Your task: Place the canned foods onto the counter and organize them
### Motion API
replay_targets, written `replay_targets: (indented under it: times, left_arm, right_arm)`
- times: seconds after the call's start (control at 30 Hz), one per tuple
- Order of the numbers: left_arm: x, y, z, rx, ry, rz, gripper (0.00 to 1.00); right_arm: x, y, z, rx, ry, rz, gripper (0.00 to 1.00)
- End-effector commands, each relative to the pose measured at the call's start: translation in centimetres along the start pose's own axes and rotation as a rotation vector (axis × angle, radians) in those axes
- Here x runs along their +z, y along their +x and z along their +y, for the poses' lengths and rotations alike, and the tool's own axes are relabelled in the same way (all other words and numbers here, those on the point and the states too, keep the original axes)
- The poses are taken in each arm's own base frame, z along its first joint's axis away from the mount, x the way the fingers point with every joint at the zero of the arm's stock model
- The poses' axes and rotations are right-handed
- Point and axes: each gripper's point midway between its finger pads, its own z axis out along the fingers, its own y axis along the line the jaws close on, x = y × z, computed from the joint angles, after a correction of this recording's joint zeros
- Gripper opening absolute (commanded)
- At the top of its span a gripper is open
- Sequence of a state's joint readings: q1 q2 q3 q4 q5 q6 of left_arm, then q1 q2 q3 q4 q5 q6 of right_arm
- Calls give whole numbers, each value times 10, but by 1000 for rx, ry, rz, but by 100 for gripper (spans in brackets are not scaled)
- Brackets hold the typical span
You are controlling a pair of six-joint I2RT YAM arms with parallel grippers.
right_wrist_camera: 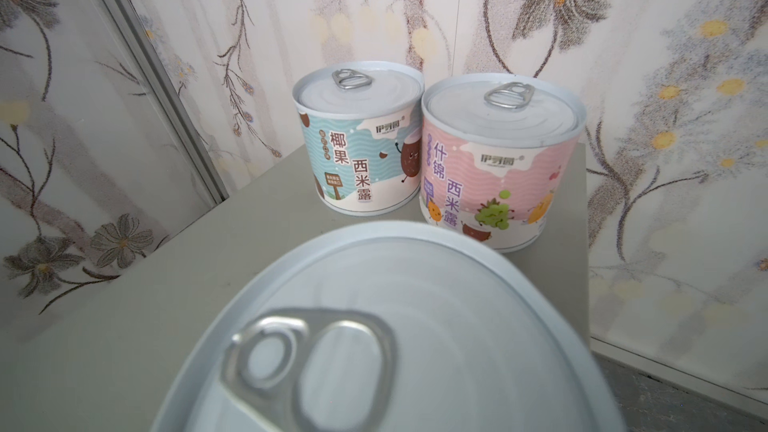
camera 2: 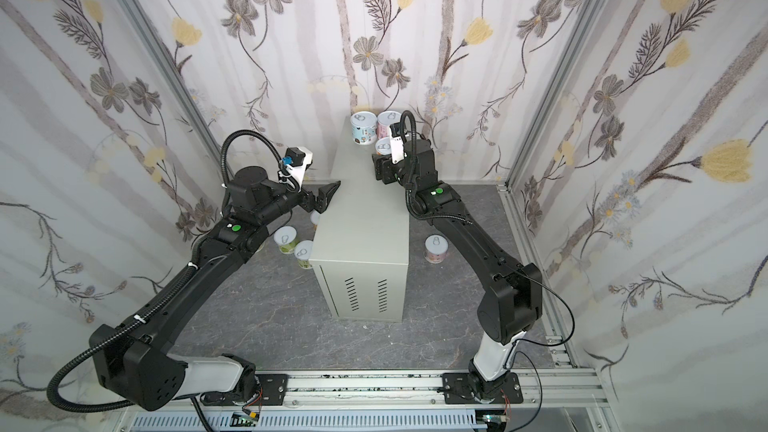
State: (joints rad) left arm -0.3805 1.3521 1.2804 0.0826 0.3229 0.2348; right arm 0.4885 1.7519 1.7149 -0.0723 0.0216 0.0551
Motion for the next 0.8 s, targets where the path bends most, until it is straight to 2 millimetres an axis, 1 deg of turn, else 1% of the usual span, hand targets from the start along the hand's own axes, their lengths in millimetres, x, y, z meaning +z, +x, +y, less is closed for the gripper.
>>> replay_targets:
  times: [0.0,0.1,0.23,0.3,0.4,0.57,0.7,0.77]
  left_arm:
    - [4,12,0,22,12,41,100]
    - [8,17,0,16,18,52,100]
    - [12,24,0,11,24,65,100]
    - [13,11,3,18,21,40,100]
    - [14,11,2,16,26,41,100]
    - [14,11,3,14,26,42,100]
    - [12,10,2,14,26,41,100]
    - [12,9,2,15,27,38,100]
  right_arm:
    - [8,50,-1,22,-12,173,80]
    - [11,55,-5,23,-4,182,80]
    - [14,55,-8,26,-3,184,80]
    - [16,54,-9,26,-3,182,80]
    - [17,53,-8,25,-11,179,81]
    - [17,51,-5,26,-29,178,90]
    - [15,49,-3,28,-38,174,100]
    - [13,46,-3,28,-40,166,100]
